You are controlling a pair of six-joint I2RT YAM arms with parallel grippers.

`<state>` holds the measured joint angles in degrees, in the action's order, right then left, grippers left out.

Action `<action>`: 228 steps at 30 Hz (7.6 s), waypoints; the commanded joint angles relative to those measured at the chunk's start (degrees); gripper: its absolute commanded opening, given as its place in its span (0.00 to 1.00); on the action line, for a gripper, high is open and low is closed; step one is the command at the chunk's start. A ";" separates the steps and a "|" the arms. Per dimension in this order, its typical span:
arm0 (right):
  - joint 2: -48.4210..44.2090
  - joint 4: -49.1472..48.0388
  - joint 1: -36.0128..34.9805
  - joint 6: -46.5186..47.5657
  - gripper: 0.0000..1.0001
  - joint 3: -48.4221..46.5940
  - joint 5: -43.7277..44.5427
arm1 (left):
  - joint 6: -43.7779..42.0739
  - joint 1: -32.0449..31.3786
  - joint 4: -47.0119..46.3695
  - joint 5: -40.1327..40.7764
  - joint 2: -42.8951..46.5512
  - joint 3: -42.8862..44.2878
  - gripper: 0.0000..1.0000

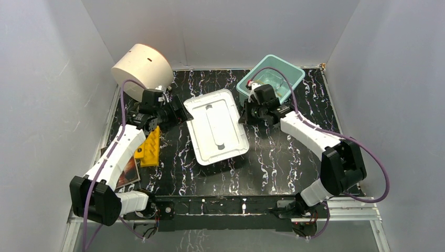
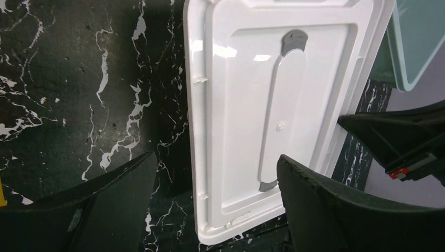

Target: Organize the chemistry lab equipment

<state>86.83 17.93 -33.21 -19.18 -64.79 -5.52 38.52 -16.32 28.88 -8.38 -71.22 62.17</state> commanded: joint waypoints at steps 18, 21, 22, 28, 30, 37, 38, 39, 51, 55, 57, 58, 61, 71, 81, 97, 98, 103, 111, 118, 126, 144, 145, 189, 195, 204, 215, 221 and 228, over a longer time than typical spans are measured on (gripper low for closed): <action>-0.70 -12.93 10.18 -6.36 0.00 -1.56 -33.93 | 6.50 8.71 -15.79 -37.49 -1.93 2.99 0.24; 0.35 -11.40 10.26 -3.68 0.00 -2.61 -32.06 | 2.04 9.19 -10.53 -35.17 -2.10 5.06 0.14; 0.69 -10.94 10.22 -3.13 0.00 -2.88 -31.44 | 0.13 9.20 -8.43 -33.43 -2.13 5.70 0.07; 1.52 -8.32 10.01 -2.09 0.33 -5.97 -27.30 | -0.55 9.19 -6.81 -31.30 -3.34 7.11 0.00; -0.10 -8.34 9.93 -2.51 0.53 -6.42 -25.08 | -1.34 9.24 -3.37 -26.48 -3.82 8.36 0.00; -4.00 0.02 2.94 -1.04 0.81 -11.92 -6.73 | -0.27 9.26 7.72 -9.83 -7.30 11.75 0.00; -3.66 1.92 -0.21 -0.29 0.83 -13.55 -2.03 | 0.72 9.28 7.64 -9.23 -7.73 12.01 0.00; -3.24 3.48 -3.46 0.27 0.84 -15.19 3.52 | 1.70 9.28 7.63 -8.77 -8.30 12.23 0.00; 8.28 10.10 -36.40 8.91 0.83 -29.02 40.38 | 6.15 9.26 10.00 -5.53 -15.47 17.64 0.00; 11.83 10.12 -40.12 11.66 0.83 -30.27 42.36 | 6.20 9.28 11.22 -5.32 -16.93 19.16 0.00; 13.73 10.99 -41.40 12.55 0.82 -30.87 43.97 | 6.46 9.28 11.43 -5.49 -17.11 19.19 0.00; 14.72 11.18 -41.75 12.97 0.82 -30.99 44.53 | 6.52 9.28 11.41 -5.58 -17.19 19.21 0.00; 17.36 11.91 -42.02 13.20 0.79 -32.09 45.72 | 6.70 9.28 11.53 -5.81 -17.19 19.02 0.00; 29.08 18.85 -42.28 13.47 0.50 -43.91 52.11 | 7.17 9.28 12.61 -4.60 -17.76 19.74 0.00; 31.37 24.94 -43.52 16.31 0.18 -46.46 57.43 | 7.09 9.45 13.48 -6.47 -18.52 22.56 0.08; 13.03 10.71 -39.41 20.03 0.04 -25.94 45.37 | 1.03 12.19 14.88 -5.71 -17.37 28.45 0.80; 12.05 10.44 -37.94 19.67 0.04 -25.69 43.02 | 0.42 12.45 15.04 -5.49 -17.23 29.21 0.81; 7.15 7.23 -29.68 13.65 0.04 -23.81 27.86 | 0.23 12.54 14.50 -6.24 -16.04 31.27 0.87; 4.05 3.34 -18.88 7.86 0.04 -22.41 13.02 | -1.49 12.54 13.00 -8.15 -14.46 31.46 0.97; 4.76 -3.17 -9.33 -2.45 0.05 -24.54 0.14 | -2.23 12.54 11.47 -10.72 -13.75 27.47 0.98; 6.87 -12.39 2.12 -15.60 0.06 -25.13 -2.78 | -1.87 12.54 10.25 -13.53 -13.49 23.85 0.98; -5.15 -15.42 17.62 -38.00 0.07 -11.64 16.48 | -2.86 9.78 6.02 -22.29 -18.70 23.88 0.96; -5.82 -16.32 17.89 -39.19 0.07 -10.69 17.18 | -2.84 9.40 5.89 -22.30 -19.34 24.32 0.96; -16.07 -36.35 31.05 -44.80 0.11 11.09 -0.80 | 2.21 -2.77 -10.12 -22.81 -42.95 45.90 0.97; -15.07 -33.85 32.60 -44.73 0.14 13.26 -4.43 | 2.18 -5.00 -13.97 -19.95 -43.67 46.14 0.98; -14.70 -25.06 36.30 -39.23 0.42 11.75 -4.94 | -3.81 -8.40 -17.74 -20.15 -45.41 47.45 0.98; -12.81 -11.47 36.68 -28.97 0.55 5.97 2.40 | -3.06 -10.00 -18.06 -19.24 -49.01 49.99 0.98; -9.79 -6.48 36.90 -25.43 0.54 3.65 7.15 | -2.76 -10.31 -18.05 -19.13 -49.80 50.20 0.98; -6.65 -5.46 36.88 -20.04 0.55 2.16 8.49 | -2.74 -10.41 -18.11 -18.90 -50.74 50.62 0.98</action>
<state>79.59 12.36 3.40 -43.90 -59.53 1.26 36.14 -26.30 11.90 -27.40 -121.58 109.93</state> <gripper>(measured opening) 0.546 0.982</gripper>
